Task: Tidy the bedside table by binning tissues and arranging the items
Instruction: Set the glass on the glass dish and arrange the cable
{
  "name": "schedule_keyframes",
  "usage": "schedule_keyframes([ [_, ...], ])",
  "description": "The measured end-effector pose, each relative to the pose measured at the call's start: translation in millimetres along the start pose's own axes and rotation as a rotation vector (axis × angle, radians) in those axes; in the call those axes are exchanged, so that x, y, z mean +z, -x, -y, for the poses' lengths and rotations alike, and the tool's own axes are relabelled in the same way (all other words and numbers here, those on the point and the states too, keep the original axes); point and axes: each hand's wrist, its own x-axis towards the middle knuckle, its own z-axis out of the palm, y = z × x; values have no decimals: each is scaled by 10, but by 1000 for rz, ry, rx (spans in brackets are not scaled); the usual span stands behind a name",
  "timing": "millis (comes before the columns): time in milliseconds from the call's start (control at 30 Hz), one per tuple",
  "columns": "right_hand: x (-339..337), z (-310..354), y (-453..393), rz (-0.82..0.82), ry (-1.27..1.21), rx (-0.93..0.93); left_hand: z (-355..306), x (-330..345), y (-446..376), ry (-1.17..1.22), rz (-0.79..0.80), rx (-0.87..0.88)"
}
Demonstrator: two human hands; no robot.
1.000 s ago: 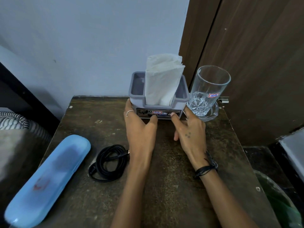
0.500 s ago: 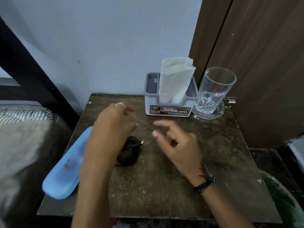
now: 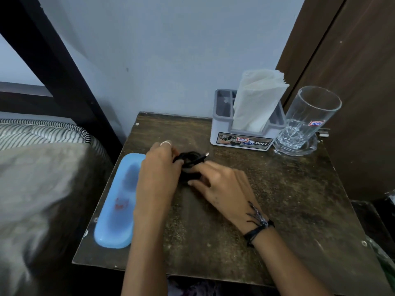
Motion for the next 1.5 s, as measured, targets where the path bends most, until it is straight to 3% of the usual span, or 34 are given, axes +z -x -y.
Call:
schedule_keyframes([
  [267, 229, -103, -209, -154, 12, 134, -4, 193, -187, 162, -86, 89],
  [533, 297, -211, -260, -76, 31, 187, -36, 415, -268, 141, 121, 197],
  [733, 214, -198, -255, -53, -103, 169, -65, 280, -232, 129, 131, 173],
  [867, 108, -48, -214, 61, -329, 84, -33, -180, -116, 120, -29, 76],
  [967, 78, 169, -117, 259, -502, -45, 134, -533, 5, 43, -94, -50],
  [1100, 171, 419, -12, 404, -383, -254, 305, -669, 175, -91, -27, -328],
  [1233, 298, 546, -19, 336, -247, -302, 396, -610, 195, 14, 7, -411],
  [1500, 519, 579, -258, 102, -384, -110, 543, -402, -66, 263, -150, -239],
])
